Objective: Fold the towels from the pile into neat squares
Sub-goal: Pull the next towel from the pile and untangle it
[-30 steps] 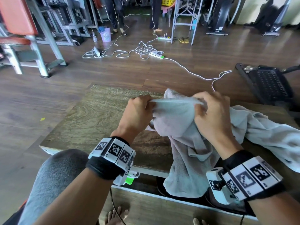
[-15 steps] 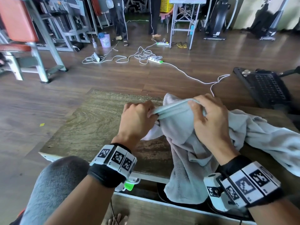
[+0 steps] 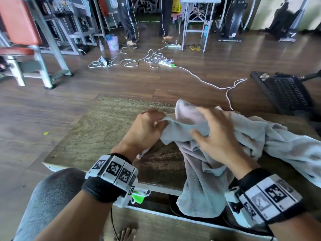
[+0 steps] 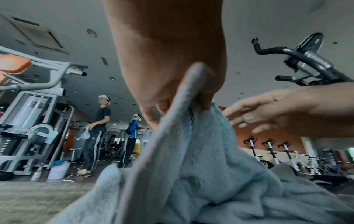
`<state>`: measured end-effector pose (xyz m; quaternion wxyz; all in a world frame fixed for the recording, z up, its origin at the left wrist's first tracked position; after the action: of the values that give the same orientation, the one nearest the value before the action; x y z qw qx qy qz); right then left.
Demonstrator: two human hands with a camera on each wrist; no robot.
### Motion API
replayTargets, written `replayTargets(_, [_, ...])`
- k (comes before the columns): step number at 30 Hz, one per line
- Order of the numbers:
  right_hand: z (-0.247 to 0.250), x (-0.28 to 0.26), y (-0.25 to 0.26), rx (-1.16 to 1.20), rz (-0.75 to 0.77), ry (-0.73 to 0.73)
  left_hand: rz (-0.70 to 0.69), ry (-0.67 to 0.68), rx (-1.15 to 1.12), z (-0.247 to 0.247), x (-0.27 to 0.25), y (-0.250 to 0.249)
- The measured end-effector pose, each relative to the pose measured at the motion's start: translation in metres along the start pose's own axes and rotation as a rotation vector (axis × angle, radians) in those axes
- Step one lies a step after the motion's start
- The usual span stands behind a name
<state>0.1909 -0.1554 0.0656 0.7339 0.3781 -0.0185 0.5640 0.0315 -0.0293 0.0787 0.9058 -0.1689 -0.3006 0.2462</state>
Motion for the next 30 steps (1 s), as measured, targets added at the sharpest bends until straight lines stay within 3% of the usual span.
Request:
replayTargets(2, [-0.024, -0.006, 0.011, 0.046, 0.035, 0.130, -0.080, 0.102, -0.080, -0.007, -0.002, -0.018])
replayTargets(4, [-0.032, -0.008, 0.014, 0.022, 0.051, 0.138, -0.116, 0.136, -0.042, -0.011, -0.004, -0.020])
replayTargets(6, [-0.019, -0.002, 0.011, -0.010, 0.048, 0.034, -0.065, 0.133, 0.087, -0.011, -0.002, -0.004])
replayTargets(10, [0.017, 0.014, -0.014, 0.070, -0.093, -0.212, 0.205, 0.111, 0.190, 0.003, 0.001, 0.037])
replayTargets(14, [0.011, 0.012, -0.020, 0.133, -0.126, -0.157, 0.290, 0.071, 0.006, 0.009, 0.001, 0.040])
replayTargets(20, [-0.014, 0.010, -0.005, 0.050, -0.067, 0.010, 0.433, 0.104, -0.475, 0.000, -0.002, 0.031])
replayTargets(22, [-0.021, 0.008, 0.001, 0.089, -0.043, 0.051, 0.408, 0.126, -0.535, -0.003, -0.002, 0.027])
replayTargets(28, [-0.023, 0.003, 0.024, 0.218, 0.046, 0.108, 0.148, 0.160, -0.474, -0.008, -0.004, -0.004])
replayTargets(30, [-0.018, 0.002, 0.030, 0.276, 0.071, 0.075, 0.132, 0.163, -0.472, -0.014, -0.005, -0.007])
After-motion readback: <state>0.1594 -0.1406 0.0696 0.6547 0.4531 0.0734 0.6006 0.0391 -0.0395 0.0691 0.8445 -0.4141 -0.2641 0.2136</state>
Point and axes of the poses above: each hand's wrist, its own x-axis towards the middle knuckle, its own z-axis out of the back of the hand, y = z × x, the point moved 6 cm from there along x, towards the middle knuckle, and after that the axes turned 9 degrees about x, right-handed, at the moved point
